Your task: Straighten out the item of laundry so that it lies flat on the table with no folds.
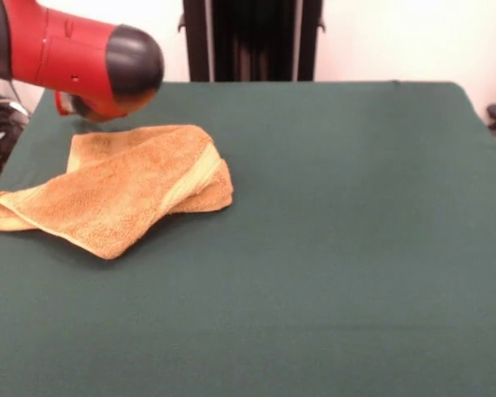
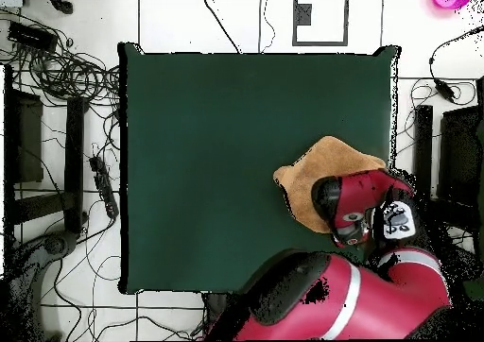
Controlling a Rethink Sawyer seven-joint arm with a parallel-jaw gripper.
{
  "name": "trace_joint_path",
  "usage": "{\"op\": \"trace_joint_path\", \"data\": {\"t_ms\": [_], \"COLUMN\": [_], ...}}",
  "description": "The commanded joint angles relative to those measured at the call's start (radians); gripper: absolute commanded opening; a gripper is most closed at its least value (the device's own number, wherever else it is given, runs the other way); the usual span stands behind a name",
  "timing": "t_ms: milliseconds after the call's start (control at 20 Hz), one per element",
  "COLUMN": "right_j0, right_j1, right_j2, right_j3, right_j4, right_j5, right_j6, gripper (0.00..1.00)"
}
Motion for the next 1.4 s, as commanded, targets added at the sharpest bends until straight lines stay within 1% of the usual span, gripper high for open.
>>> {"op": "trace_joint_path", "data": {"t_ms": [50,150,200,350,500,550,650,1000,1100,1200,1400], "right_j0": [-0.102,-0.156,-0.196,-0.274,-0.337,-0.398,-0.457,-0.485,-0.522,-0.541,-0.549], "right_j1": [-0.081,-0.164,-0.216,-0.293,-0.331,-0.340,-0.343,-0.355,-0.345,-0.337,-0.331], "right_j2": [0.150,0.225,0.277,0.376,0.459,0.525,0.594,0.647,0.694,0.722,0.736], "right_j3": [0.156,0.255,0.317,0.408,0.462,0.506,0.541,0.546,0.561,0.566,0.569], "right_j4": [-0.015,0.035,0.068,0.109,0.128,0.145,0.158,0.127,0.135,0.137,0.117], "right_j5": [-0.289,-0.363,-0.410,-0.471,-0.517,-0.591,-0.622,-0.601,-0.633,-0.633,-0.625], "right_j6": [-0.206,-0.243,-0.257,-0.267,-0.259,-0.253,-0.259,-0.216,-0.205,-0.204,-0.179], "gripper": [0.00,0.00,0.00,0.00,0.00,0.00,0.00,0.00,0.00,0.00,0.00]}}
